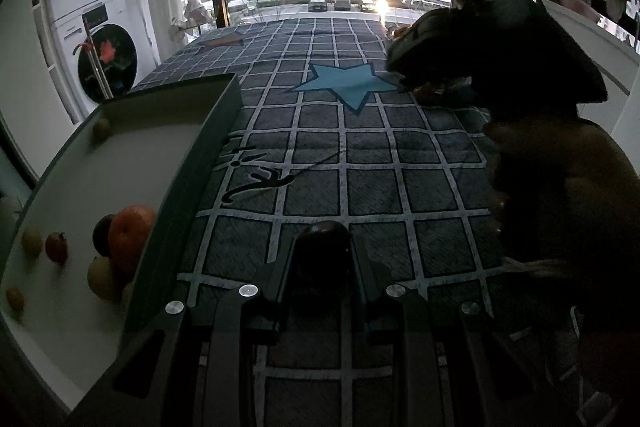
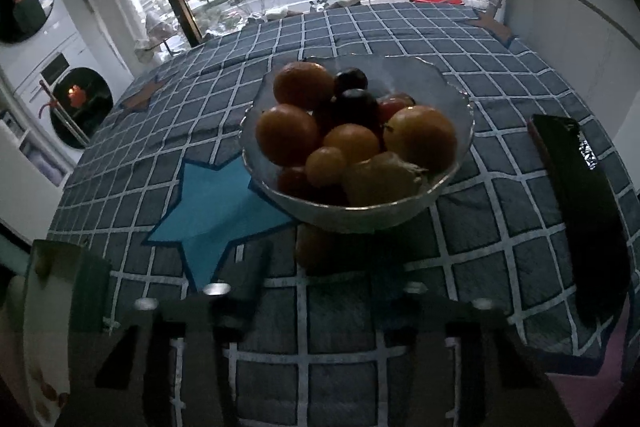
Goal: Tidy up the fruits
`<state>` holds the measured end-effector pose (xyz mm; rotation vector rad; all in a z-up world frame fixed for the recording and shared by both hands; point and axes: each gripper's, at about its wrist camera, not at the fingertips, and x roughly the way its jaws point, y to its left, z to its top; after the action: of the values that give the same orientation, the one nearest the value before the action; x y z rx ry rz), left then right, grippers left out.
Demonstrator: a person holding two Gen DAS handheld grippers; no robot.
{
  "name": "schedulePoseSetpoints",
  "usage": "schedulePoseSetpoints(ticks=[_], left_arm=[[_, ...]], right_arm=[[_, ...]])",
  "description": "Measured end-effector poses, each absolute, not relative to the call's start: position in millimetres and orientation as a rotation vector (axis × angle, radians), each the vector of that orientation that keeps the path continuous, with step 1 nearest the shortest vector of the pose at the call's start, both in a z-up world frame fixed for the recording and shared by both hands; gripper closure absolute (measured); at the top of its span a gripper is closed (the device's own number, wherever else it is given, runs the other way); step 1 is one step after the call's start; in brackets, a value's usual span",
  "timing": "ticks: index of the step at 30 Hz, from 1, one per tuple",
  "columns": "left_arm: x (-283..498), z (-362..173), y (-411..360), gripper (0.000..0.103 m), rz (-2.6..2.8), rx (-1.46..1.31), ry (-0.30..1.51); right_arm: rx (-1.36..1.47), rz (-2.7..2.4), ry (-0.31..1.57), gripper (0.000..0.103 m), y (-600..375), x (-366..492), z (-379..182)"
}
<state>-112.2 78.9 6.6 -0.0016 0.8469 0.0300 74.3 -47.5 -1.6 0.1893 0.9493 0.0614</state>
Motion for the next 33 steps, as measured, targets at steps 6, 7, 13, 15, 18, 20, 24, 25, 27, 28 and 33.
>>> schedulePoseSetpoints(ticks=[6, 7, 13, 15, 18, 20, 24, 25, 27, 28, 33], left_arm=[[-113, 7, 80, 0.075, 0.026, -0.012, 0.847], [-113, 7, 81, 0.075, 0.026, -0.012, 0.847], [-113, 6, 81, 0.075, 0.024, -0.018, 0.848], [-113, 6, 82, 0.075, 0.022, -0.021, 0.847], [-113, 6, 81, 0.075, 0.021, -0.023, 0.848], [-112, 6, 82, 0.075, 0.018, -0.029, 0.848], [-112, 5, 82, 0.075, 0.017, -0.029, 0.848], [-112, 6, 82, 0.075, 0.016, -0.031, 0.847], [-112, 6, 82, 0.075, 0.015, -0.033, 0.847], [-112, 6, 82, 0.075, 0.014, -0.034, 0.847], [-112, 6, 82, 0.075, 0.015, -0.033, 0.847]], right_arm=[[0.241, 0.117, 0.947, 0.081, -63, 61, 0], [0.238, 0.131, 0.95, 0.081, -65, 57, 1], [0.257, 0.206, 0.98, 0.081, -91, 11, 10], [0.254, 0.212, 0.976, 0.081, -100, -10, 12], [0.25, 0.201, 0.967, 0.081, -113, -46, 10], [0.249, 0.183, 0.962, 0.081, -122, -69, 4], [0.231, 0.157, 0.935, 0.081, -129, -92, -2], [0.223, 0.156, 0.92, 0.081, -129, -97, -2], [0.21, 0.157, 0.897, 0.081, -128, -102, -4], [0.2, 0.158, 0.879, 0.081, -127, -104, -5], [0.225, 0.171, 0.85, 0.081, -130, -106, -6]])
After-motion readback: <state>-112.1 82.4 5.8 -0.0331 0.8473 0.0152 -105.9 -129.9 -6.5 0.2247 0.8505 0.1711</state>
